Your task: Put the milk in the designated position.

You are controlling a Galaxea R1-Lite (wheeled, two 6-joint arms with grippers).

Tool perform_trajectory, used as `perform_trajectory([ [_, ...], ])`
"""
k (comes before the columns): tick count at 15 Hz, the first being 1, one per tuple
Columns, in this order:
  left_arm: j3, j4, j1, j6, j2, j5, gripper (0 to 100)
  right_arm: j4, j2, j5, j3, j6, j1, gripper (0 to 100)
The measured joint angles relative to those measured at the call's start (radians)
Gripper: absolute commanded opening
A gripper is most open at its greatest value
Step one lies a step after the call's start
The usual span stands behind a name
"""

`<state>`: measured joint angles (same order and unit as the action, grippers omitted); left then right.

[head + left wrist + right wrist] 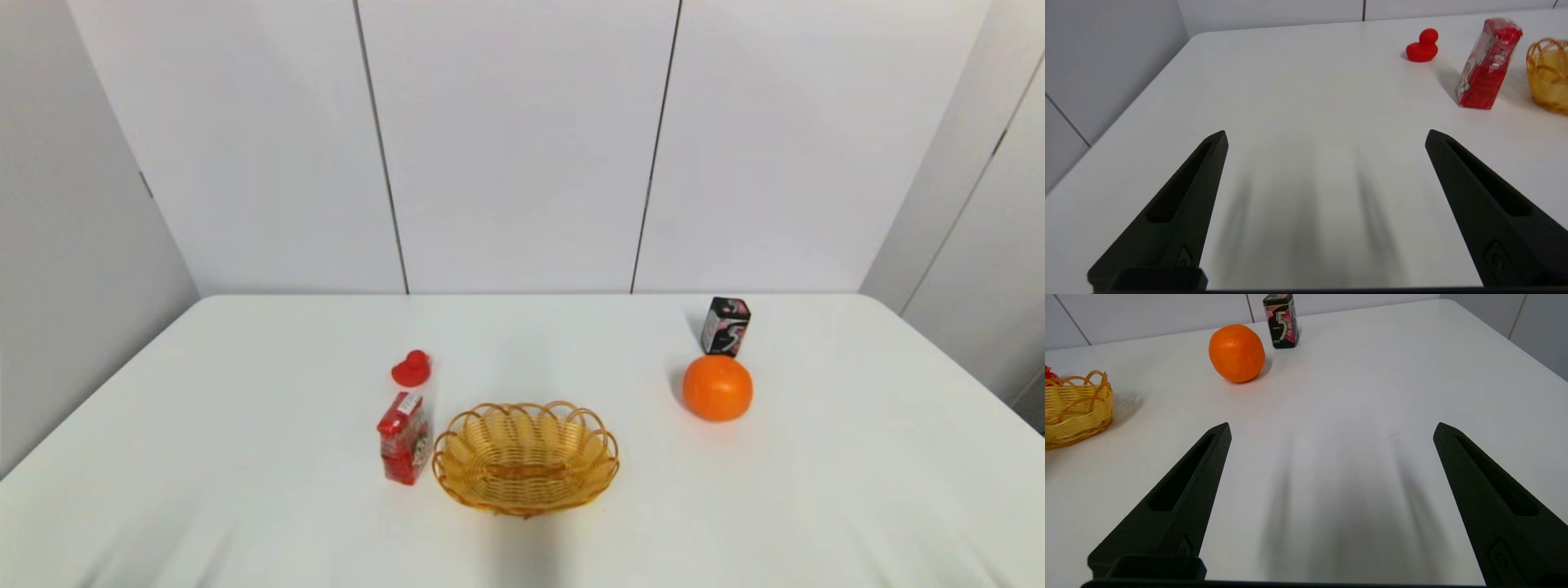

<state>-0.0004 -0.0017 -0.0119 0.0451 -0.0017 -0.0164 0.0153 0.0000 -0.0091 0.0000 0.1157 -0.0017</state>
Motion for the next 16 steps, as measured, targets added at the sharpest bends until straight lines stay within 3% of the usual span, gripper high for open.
perform_trajectory([
  [2,0.0,-0.004,0.0,-0.061,0.0,0.017,100,0.0,0.0,0.0,0.0,0.0,0.0,100],
  [16,0.0,-0.006,0.0,-0.063,0.0,0.018,100,0.0,0.0,0.0,0.0,0.001,0.0,100],
])
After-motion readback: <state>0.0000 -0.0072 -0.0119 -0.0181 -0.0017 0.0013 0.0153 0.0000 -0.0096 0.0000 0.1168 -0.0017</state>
